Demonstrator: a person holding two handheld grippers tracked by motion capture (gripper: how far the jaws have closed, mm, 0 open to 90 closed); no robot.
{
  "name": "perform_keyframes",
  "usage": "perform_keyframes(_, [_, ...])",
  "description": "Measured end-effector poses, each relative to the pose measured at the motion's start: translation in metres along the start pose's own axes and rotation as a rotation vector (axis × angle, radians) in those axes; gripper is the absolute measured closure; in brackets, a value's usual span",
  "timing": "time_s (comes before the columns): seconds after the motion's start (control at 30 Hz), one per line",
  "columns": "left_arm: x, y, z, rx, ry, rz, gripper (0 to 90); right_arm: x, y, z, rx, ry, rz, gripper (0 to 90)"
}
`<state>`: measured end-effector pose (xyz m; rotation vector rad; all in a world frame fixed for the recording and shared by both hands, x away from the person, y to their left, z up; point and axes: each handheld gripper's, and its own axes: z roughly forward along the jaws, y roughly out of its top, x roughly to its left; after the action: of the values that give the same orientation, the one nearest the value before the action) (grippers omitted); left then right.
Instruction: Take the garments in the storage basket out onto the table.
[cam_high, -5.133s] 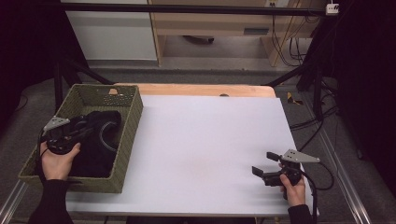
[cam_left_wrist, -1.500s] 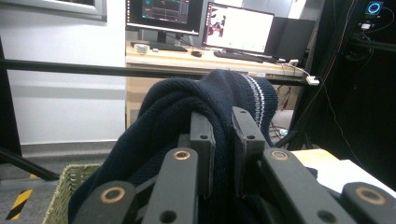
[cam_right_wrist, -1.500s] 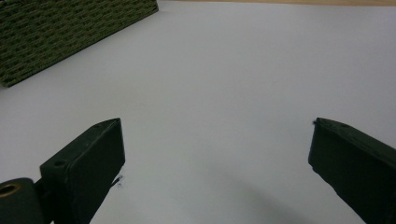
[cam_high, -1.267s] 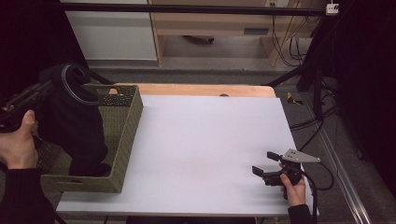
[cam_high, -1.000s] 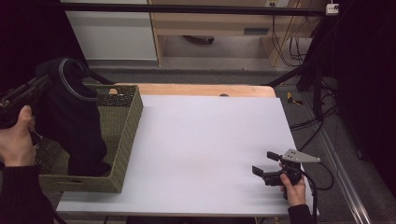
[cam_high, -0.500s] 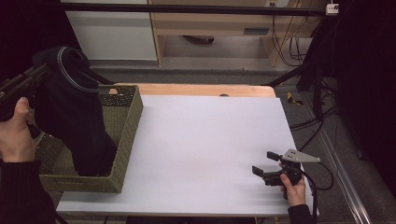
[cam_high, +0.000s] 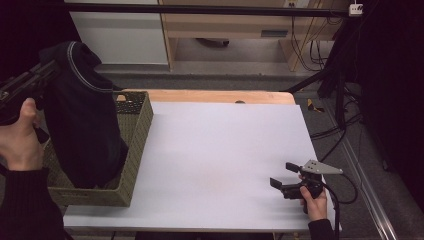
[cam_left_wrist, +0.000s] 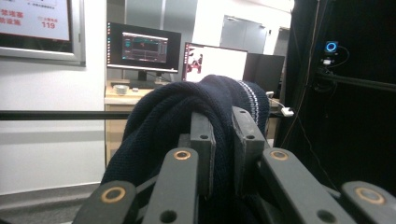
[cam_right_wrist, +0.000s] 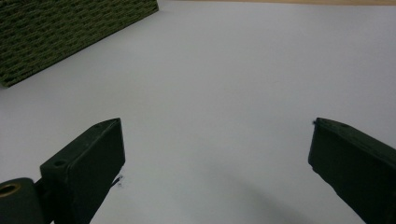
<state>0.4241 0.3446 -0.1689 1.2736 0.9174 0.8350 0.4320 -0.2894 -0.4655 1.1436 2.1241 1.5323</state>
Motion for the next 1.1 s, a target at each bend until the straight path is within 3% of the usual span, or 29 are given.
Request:
perform_keyframes(0.3, [-0.018,0.008,0.007,-0.014,-0.04,0.015,80.7,0.0,0.0,0.0,-0.004,0.001,-0.002,4.4])
perform_keyframes(0.8, [-0.044,0.005,0.029,-0.006,-0.105,0.009,80.7,0.0,0.0,0.0,0.001,0.001,0.0,4.5])
perform_keyframes(1.1, [-0.067,0.003,0.047,0.012,-0.152,0.021,80.7,0.0,0.0,0.0,-0.002,0.001,0.0,4.5])
